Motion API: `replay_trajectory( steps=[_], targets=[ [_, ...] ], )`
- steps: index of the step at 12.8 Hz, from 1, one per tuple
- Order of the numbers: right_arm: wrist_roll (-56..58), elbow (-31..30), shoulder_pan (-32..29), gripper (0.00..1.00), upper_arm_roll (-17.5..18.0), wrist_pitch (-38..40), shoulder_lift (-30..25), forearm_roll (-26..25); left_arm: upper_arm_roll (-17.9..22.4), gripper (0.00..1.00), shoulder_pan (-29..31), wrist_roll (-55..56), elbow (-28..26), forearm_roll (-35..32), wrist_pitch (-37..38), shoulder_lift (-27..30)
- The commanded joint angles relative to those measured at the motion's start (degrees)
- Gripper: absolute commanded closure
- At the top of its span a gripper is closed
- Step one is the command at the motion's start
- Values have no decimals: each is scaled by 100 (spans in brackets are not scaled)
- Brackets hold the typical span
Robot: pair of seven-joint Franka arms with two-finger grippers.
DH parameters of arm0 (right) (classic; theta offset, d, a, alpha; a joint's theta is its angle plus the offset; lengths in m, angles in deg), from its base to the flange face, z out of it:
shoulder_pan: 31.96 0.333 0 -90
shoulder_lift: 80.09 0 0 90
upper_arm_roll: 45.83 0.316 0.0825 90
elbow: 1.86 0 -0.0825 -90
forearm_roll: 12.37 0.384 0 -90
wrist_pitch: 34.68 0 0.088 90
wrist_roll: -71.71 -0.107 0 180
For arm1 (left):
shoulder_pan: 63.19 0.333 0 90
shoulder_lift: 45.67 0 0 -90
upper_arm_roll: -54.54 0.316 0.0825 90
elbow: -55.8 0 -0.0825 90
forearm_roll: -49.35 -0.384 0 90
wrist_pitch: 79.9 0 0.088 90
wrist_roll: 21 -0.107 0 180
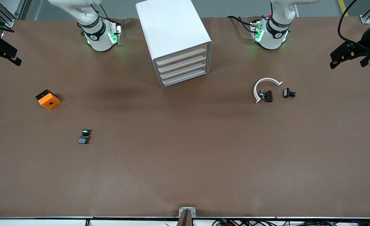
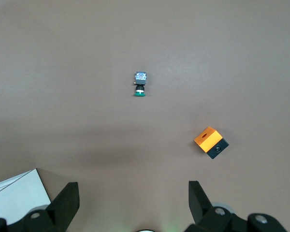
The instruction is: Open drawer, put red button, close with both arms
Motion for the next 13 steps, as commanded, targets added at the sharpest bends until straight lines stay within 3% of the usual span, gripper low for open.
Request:
replay_trajectory(
  steps=[1,13],
  targets=[
    [-97,-118,56,0,-21,11,-145,35,-6,0,26,10,175,40,140,-87],
    [-88,-127,47,0,-21,81,-145,27,-6,0,26,10,175,4,228,-96]
  ],
)
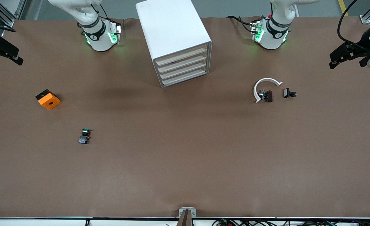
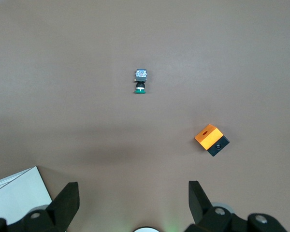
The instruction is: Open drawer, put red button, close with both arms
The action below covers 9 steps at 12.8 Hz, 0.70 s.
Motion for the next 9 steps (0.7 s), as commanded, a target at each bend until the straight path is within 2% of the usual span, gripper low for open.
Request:
replay_trajectory(
  steps=[1,9],
  targets=[
    [-79,-122,39,0,-21,24,-145,27,-6,0,15,8,159,-13,160,-69],
    [-96,-131,39,0,-21,129,-145,35,-6,0,32,289,159,13,248,-69]
  ],
)
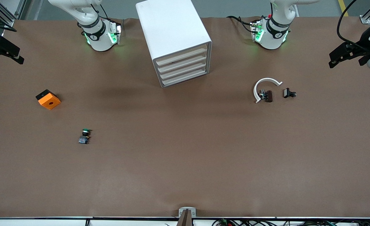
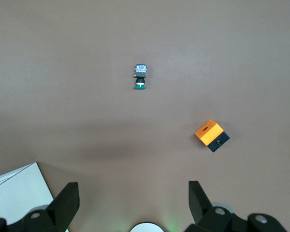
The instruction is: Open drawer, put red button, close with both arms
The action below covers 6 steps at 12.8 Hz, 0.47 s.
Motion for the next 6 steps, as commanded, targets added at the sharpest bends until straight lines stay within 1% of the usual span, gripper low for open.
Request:
replay_trajectory(
  steps=[1,6],
  targets=[
    [-97,-125,39,0,-21,12,-145,35,0,0,28,71,156,13,137,-67],
    [-106,-134,3,0,-38,12,-145,167,0,0,46,-8,165,31,137,-58]
  ],
)
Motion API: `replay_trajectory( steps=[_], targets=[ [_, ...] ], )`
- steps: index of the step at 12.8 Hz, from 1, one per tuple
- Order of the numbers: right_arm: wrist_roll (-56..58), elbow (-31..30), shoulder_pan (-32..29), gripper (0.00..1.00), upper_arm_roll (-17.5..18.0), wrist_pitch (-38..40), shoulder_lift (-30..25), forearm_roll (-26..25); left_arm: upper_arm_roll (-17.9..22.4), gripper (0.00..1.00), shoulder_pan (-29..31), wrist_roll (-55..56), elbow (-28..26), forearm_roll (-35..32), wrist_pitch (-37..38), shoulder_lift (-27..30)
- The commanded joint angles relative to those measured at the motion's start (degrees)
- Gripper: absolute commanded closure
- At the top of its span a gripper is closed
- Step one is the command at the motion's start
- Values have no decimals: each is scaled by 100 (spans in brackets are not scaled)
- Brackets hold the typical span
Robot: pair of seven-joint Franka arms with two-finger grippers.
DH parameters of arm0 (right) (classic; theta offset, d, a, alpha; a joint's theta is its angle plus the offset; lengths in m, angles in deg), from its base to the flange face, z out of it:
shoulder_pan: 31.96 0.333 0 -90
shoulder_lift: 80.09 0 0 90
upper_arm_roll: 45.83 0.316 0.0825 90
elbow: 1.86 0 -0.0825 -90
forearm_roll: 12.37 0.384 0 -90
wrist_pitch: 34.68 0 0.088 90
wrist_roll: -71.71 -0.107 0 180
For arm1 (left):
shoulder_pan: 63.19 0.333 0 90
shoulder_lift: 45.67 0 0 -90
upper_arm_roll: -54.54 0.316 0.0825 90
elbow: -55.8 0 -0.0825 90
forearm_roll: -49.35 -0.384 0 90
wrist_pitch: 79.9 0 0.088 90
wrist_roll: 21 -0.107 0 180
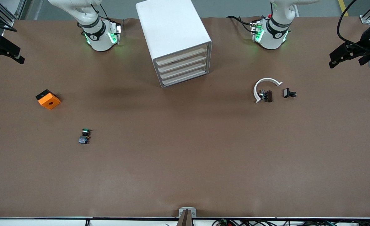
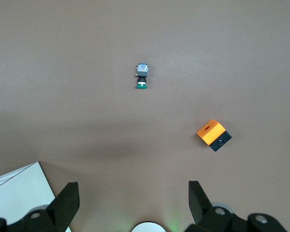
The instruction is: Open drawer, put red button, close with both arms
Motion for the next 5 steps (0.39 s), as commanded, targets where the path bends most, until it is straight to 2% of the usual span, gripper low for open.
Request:
replay_trajectory(
  steps=[1,5],
  targets=[
    [-89,-130,4,0,-28,7,-153,104,0,0,36,-8,155,48,136,-58],
    [-80,-130,13,0,-28,6,-145,104,0,0,36,-26,155,66,197,-49]
  ],
)
